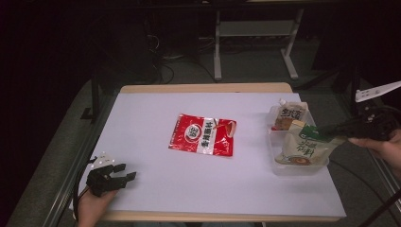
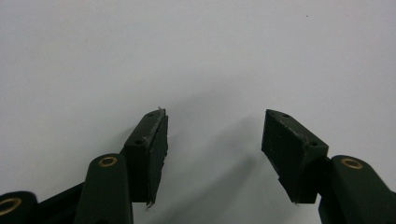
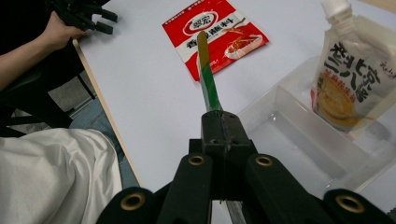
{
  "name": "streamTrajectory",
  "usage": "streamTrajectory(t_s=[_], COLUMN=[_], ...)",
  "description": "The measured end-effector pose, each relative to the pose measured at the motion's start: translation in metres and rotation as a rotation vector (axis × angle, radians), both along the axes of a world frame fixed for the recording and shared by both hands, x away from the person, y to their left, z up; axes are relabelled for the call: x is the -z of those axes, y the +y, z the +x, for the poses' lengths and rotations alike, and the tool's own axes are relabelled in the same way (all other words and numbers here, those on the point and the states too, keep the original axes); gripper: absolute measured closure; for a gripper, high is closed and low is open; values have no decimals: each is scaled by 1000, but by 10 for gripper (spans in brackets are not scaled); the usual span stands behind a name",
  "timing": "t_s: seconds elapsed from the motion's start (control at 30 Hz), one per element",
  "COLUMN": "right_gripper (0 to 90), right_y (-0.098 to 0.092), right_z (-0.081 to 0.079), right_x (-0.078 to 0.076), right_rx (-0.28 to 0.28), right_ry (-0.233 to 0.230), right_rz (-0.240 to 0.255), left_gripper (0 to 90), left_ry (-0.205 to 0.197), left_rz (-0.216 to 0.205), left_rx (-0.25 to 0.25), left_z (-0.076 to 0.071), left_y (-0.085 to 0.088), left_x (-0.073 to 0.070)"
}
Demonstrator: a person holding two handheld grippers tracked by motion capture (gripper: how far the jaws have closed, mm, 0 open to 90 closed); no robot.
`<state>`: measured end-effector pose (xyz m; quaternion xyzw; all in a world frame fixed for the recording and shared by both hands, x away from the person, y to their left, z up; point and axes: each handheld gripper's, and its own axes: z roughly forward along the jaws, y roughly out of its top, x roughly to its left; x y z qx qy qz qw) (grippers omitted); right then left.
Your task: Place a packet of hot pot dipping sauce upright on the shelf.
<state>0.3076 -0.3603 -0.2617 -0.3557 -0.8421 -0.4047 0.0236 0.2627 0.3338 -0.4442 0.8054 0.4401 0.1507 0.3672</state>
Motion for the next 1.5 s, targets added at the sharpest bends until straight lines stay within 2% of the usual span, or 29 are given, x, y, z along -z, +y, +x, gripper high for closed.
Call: streamTrajectory(t_s=[0.03,0.2,0.37,0.47,0.53,0.6,0.9,1.03,1.13,1.2,1.33,1.5], right_gripper=[900,900,900,898,895,893,768,744,696,685,678,668], right_y=[-1,-2,1,6,5,5,12,16,28,31,47,68], right_z=[2,5,8,11,12,12,11,12,14,15,19,23], right_x=[5,11,19,31,37,37,29,25,17,16,5,0], right_rx=[7,17,21,6,13,14,28,30,16,12,-4,-38], right_ry=[9,20,36,69,65,64,31,19,4,-3,-27,-49], right_rz=[5,6,-16,-36,2,9,11,17,5,3,-1,-2], left_gripper=[406,406,405,405,405,405,404,404,402,402,398,393], left_ry=[-5,-1,-4,-6,-1,-5,-7,-6,-5,-4,-12,-11], left_rz=[3,3,5,-1,7,5,0,-4,-4,0,-8,-11], left_rx=[2,3,9,6,10,10,9,6,7,9,5,5], left_z=[0,1,0,0,0,0,0,0,-1,-1,-1,-2], left_y=[1,0,-1,-1,0,0,-1,-1,0,0,0,0], left_x=[0,1,0,0,0,0,0,0,-1,-1,-2,-2])
